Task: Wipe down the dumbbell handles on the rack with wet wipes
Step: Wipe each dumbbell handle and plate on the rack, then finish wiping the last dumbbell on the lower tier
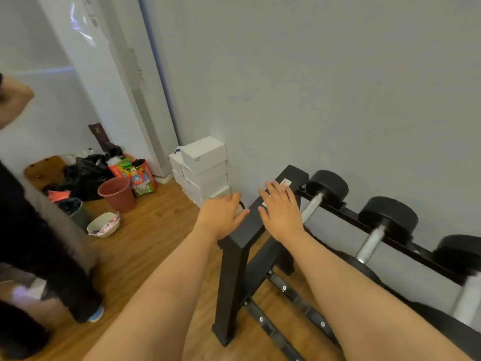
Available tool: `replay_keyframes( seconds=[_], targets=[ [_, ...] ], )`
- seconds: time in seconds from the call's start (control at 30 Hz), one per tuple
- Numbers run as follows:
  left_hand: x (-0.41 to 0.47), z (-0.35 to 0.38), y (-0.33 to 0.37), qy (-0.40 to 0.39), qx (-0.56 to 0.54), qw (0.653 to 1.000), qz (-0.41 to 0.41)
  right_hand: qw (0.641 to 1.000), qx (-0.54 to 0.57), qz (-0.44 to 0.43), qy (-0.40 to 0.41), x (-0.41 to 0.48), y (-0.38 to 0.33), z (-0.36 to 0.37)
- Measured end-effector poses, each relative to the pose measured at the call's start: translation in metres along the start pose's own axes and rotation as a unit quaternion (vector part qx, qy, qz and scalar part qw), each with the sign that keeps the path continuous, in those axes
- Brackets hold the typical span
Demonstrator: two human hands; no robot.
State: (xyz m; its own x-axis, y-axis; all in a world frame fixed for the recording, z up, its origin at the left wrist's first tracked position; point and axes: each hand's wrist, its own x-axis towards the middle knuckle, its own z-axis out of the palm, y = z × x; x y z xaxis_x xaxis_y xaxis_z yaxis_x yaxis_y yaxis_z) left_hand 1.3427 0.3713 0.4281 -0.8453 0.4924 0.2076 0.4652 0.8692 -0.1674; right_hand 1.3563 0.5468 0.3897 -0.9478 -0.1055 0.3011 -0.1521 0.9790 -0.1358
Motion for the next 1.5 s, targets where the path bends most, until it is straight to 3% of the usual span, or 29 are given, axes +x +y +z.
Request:
replay_keyframes(
  seconds=[0.2,0.43,0.63,0.87,1.13,1.33,1.5],
  targets=[
    [0.071,0.028,-0.058,-0.004,-0.014,1.000,0.013,1.000,0.020,0.013,-0.013,0.076,-0.001,0.025],
    [0.142,0.068,-0.121,-0.026,-0.035,0.996,0.081,0.995,-0.014,0.088,-0.036,0.138,-0.005,0.061],
    [0.186,0.097,-0.225,-0.021,-0.033,0.990,0.138,0.989,0.004,0.150,0.002,0.219,-0.065,0.103],
    [0.227,0.118,-0.322,-0.013,-0.028,0.984,0.173,0.986,0.002,0.168,-0.017,0.288,-0.130,0.138],
    [0.274,0.166,-0.353,-0.038,-0.078,0.974,0.210,0.975,-0.006,0.214,-0.063,0.330,-0.119,0.165],
    [0.340,0.217,-0.371,-0.006,-0.138,0.961,0.241,0.968,0.002,0.238,-0.081,0.383,-0.087,0.205],
    [0.392,0.267,-0.377,-0.083,-0.167,0.952,0.244,0.959,0.009,0.255,-0.122,0.423,-0.058,0.240]
  ],
)
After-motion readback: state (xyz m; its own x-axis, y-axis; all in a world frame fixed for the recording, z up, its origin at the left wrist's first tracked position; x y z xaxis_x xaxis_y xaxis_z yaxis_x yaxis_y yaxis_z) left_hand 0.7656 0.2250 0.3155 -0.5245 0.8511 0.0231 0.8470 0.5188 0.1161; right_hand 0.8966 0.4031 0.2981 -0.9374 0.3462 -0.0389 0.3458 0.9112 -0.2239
